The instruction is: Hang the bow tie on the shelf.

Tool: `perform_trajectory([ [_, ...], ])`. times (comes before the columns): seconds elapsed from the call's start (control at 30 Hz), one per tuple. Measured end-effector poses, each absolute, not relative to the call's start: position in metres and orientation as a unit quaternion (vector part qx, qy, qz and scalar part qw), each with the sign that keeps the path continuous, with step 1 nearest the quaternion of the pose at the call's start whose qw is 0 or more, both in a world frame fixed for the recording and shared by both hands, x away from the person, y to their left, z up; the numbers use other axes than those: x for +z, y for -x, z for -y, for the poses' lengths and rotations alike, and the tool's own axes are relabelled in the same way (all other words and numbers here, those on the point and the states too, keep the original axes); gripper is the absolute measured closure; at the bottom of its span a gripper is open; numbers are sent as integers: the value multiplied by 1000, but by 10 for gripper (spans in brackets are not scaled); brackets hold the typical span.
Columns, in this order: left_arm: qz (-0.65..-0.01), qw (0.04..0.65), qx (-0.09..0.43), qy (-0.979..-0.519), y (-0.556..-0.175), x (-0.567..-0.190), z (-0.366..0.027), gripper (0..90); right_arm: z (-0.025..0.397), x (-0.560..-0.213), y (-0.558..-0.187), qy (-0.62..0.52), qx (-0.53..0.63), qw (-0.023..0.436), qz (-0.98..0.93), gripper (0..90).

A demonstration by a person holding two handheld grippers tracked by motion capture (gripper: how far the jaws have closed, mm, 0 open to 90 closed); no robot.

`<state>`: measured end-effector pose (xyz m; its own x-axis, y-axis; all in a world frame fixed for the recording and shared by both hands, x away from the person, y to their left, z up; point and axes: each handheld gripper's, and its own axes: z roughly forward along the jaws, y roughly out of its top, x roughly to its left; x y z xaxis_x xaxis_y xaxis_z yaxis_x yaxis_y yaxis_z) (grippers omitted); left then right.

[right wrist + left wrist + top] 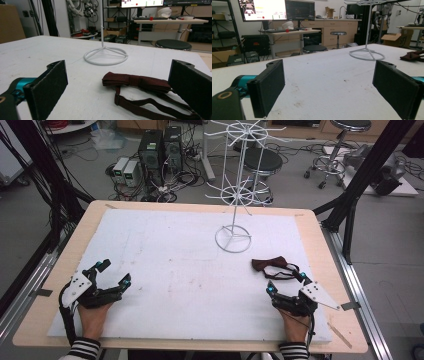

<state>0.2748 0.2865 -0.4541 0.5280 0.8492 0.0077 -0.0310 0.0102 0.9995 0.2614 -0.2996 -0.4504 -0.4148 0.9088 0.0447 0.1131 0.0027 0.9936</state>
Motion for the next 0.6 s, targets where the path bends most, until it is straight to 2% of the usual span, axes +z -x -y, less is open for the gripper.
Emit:
perform_trajectory([
  [0.6, -337, 627, 351, -608, -275, -454, -286, 111, 300, -450, -261, -418, 573, 343, -616, 18],
])
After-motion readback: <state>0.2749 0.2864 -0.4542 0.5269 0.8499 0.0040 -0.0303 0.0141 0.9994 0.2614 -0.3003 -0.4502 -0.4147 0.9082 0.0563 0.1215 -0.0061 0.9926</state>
